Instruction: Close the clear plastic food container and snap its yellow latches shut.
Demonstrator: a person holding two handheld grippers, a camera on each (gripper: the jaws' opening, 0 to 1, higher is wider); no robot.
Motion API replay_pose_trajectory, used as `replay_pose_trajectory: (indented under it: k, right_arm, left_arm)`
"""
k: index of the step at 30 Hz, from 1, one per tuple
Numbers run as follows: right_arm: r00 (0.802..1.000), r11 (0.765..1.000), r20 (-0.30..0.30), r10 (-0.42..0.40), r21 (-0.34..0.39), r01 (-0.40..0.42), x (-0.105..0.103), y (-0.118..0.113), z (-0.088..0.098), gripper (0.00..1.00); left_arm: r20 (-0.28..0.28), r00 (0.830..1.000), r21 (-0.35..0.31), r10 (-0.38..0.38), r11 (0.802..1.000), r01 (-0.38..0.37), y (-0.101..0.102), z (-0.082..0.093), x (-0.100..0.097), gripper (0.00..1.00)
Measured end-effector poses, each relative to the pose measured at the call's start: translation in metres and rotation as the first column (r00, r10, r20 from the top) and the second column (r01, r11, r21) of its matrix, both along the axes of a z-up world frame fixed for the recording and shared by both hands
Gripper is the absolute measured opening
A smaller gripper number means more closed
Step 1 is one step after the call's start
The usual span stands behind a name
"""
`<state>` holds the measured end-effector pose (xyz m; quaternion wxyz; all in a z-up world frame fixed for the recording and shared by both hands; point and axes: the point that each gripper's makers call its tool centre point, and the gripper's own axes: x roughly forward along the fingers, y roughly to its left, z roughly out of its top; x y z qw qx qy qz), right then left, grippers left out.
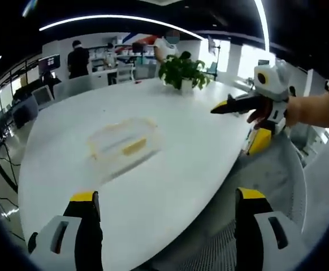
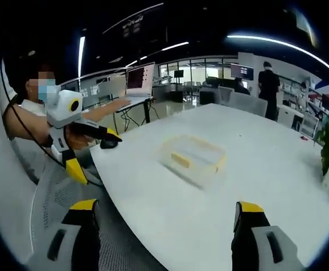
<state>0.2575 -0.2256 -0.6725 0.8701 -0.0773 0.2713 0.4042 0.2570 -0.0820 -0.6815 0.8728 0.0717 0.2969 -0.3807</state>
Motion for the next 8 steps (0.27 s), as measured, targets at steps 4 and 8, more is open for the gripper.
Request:
replay_pose_trajectory:
  k: [4,8]
  right_arm:
    - [1.0,1.0,-0.002,-0.006,0.006,0.006,-0.0008,-0.0011,0.0002,0.99]
    - [1.0,1.0,-0.001,-0.008,0.007,0.008,-0.0018,-0.0011,0.0009,0.99]
  left_arm:
    - [0.003,1.0,-0.002,-0.006,1.0,0.006,-0.001,0.0009,-0.0009,0.98]
    - [0.003,1.0,-0.005,-0.005,1.0,0.005,-0.0006,0.0011,-0.0012,0.97]
